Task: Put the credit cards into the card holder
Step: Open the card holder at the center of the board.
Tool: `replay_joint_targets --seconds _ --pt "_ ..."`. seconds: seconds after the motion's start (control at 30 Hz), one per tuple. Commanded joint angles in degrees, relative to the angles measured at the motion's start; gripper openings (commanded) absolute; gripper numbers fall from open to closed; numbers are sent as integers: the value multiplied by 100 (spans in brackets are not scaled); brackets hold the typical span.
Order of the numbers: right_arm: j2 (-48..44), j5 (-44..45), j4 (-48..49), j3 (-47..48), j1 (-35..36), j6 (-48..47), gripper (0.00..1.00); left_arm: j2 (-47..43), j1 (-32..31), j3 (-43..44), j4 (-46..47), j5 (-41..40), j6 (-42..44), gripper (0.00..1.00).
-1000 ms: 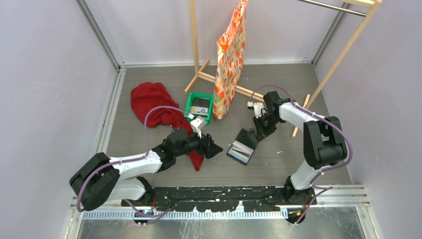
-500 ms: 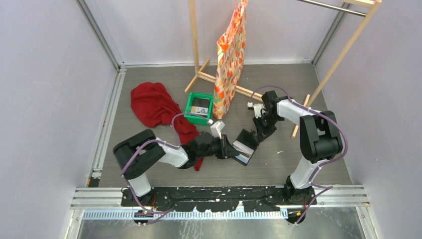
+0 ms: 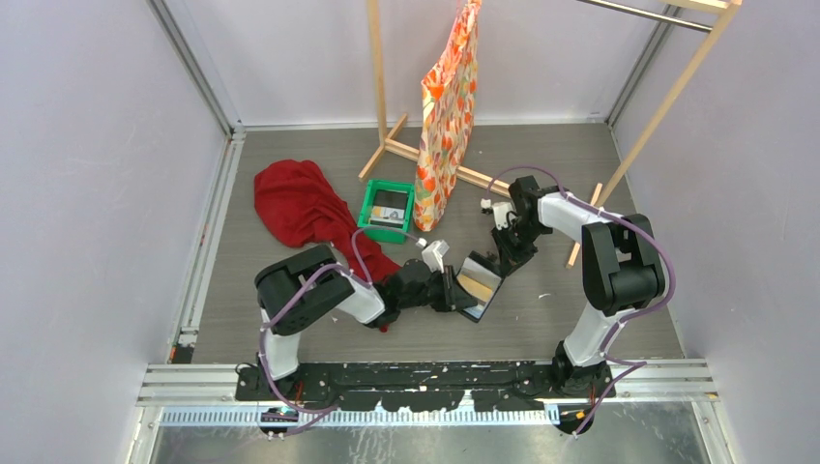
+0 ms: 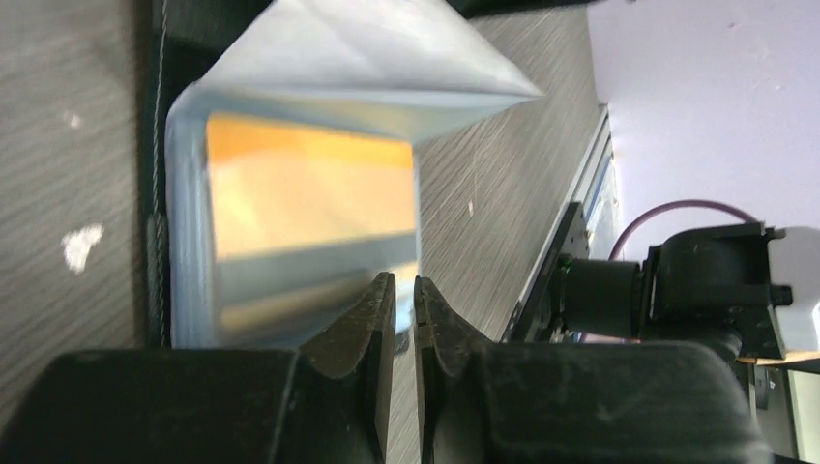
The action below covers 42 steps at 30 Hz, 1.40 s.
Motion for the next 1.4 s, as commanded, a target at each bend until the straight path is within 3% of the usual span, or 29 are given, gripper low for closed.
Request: replay_joint_targets --seconds 0.0,0.27,0.6,0.7,0.77,0.83,0.93,1.03,1.13,1.37 --pt "-32 -212 -235 130 35 -127 6 -17 3 455 57 -342 143 15" --pt "-248 -773 -473 158 45 -410 15 423 216 999 -439 -413 153 19" --pt "-1493 -368 -191 148 -204 -552 46 782 339 1426 -1058 -327 493 22" --pt "-1920 -1020 -205 16 -263 -948 49 786 362 1455 -1170 -223 592 23" --pt "-1968 -1897 -442 -79 -243 -1401 46 771 410 1458 -1206 -133 604 23" --pt "-1843 -2216 -520 -158 -83 -1793 39 715 462 1434 -1236 -112 625 24" --pt "-1463 -1761 -297 -201 289 -1844 20 583 565 1403 -1305 -72 678 26" --pt "-1008 -1085 -35 -83 598 -1499 10 416 679 1371 -1393 -13 718 27" --pt "-642 -699 132 44 687 -1014 5 263 746 1313 -1445 44 775 27" --pt "5 -303 82 213 773 -661 4 -146 779 1078 -1460 92 886 28"
